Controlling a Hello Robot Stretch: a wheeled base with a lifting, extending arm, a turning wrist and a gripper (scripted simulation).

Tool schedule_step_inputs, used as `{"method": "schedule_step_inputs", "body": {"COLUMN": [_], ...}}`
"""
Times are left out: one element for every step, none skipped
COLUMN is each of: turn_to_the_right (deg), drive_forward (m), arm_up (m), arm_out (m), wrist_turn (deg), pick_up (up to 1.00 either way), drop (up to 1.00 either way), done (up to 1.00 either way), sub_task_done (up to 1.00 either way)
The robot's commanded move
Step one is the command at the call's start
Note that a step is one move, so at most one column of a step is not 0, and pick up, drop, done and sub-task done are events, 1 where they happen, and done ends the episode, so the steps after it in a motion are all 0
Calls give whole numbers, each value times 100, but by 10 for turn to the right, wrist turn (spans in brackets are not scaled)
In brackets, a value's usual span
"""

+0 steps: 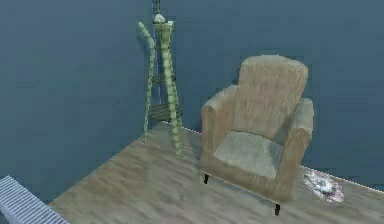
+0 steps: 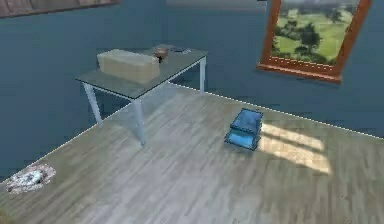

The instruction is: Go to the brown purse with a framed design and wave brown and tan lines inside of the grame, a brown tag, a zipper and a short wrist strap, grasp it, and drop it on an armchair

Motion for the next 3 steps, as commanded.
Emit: {"method": "schedule_step_inputs", "body": {"turn_to_the_right": [-450, -450, -90], "drive_forward": [0, 0, 0], "arm_up": [0, 0, 0], "arm_out": [0, 0, 0], "wrist_turn": [0, 0, 0], "pick_up": [0, 0, 0], "drop": [0, 0, 0], "done": [0, 0, 0], "sub_task_done": [0, 0, 0]}}
